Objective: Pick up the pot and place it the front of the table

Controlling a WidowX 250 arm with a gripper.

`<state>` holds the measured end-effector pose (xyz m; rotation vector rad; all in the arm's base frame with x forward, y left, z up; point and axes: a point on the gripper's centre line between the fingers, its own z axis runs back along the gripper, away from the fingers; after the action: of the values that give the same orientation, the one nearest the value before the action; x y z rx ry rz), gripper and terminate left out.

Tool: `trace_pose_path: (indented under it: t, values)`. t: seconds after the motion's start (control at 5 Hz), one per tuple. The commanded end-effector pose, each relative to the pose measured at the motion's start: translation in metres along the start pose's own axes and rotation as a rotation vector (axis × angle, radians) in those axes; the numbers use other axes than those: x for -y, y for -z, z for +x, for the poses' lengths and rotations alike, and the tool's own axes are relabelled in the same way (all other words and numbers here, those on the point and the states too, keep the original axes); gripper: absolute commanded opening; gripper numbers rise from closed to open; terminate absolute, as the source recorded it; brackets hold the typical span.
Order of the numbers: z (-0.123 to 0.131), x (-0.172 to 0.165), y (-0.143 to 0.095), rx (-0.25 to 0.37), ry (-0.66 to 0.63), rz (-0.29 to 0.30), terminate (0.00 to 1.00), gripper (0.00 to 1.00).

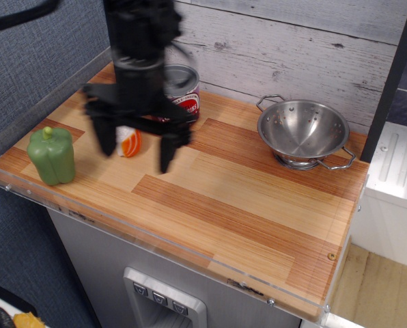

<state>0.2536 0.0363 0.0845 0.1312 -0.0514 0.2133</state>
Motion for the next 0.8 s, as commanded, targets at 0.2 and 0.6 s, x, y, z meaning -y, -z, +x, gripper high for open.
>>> trace_pose_path:
  t: [0.2,0.6]
  values:
    - [0.056,0.06,-0.007,0.238,-0.299,-0.151,0.0,1.0]
    - [0.08,0.079,0.001,0.201,-0.412,-0.211,0.0,1.0]
